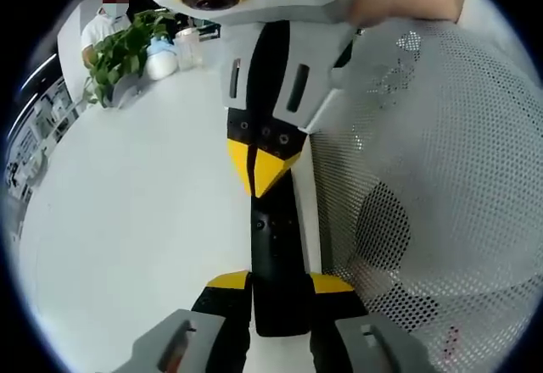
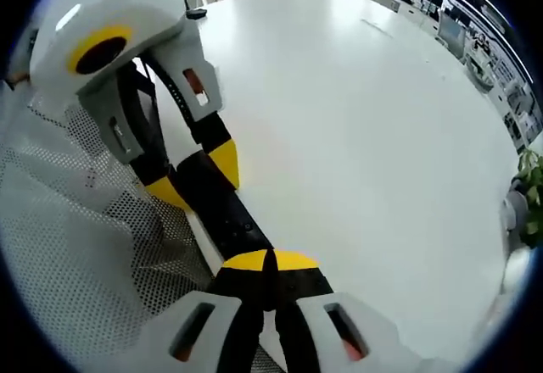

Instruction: Press the specified remote control buttons in sequence, fully releasing each button before pressing the next.

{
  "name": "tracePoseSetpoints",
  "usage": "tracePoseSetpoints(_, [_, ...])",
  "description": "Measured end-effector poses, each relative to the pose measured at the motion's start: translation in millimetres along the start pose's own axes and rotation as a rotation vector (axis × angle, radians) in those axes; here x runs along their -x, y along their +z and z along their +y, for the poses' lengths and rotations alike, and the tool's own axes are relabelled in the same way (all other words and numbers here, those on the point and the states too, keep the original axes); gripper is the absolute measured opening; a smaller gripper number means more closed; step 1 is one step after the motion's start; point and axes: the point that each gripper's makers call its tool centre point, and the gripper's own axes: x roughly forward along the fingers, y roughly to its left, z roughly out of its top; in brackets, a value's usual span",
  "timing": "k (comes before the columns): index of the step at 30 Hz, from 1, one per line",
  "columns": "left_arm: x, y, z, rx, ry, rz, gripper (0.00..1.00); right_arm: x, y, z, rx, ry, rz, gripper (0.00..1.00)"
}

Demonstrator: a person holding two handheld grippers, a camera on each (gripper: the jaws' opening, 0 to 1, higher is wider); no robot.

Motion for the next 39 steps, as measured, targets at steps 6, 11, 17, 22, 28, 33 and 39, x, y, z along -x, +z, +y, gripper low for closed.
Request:
tracePoseSetpoints(6, [0.3,0.4,-0.2,-0.006,-0.007,-0.013,0.25,-3.9,8.6,13.2,0.031,0.040,-0.025,0.00])
tracePoseSetpoints(11, [0.2,0.5,-0.2,-0.010,-0.011,-0.015,0.25,-7.1,16.5,17.3,0.013,0.070,-0.049,0.00])
tracePoseSetpoints(17, [0.1,0.5,0.0,0.000,-0.011,-0.012,0.25,-7.0,15.3,16.1,0.000,0.066,-0.042,0.00])
tracePoseSetpoints(22, [0.2,0.6,0.3,0.004,-0.011,-0.015,0.25,-8.6,16.5,14.5,-0.021,0.082,-0.008,0.00])
tracePoseSetpoints(28, [0.2,1.5,0.9,0.029,-0.013,-0.026,0.25,-10.8,16.5,14.2,-0.061,0.172,0.087,0.00])
tracePoseSetpoints(33, [0.1,1.9,0.7,0.034,-0.011,-0.029,0.25,-12.5,17.3,12.8,-0.078,0.239,0.143,0.00])
tracePoseSetpoints(39, [0.5,2.2,0.5,0.040,-0.013,-0.032,0.25,-10.2,15.7,15.5,-0.062,0.185,0.076,0.00])
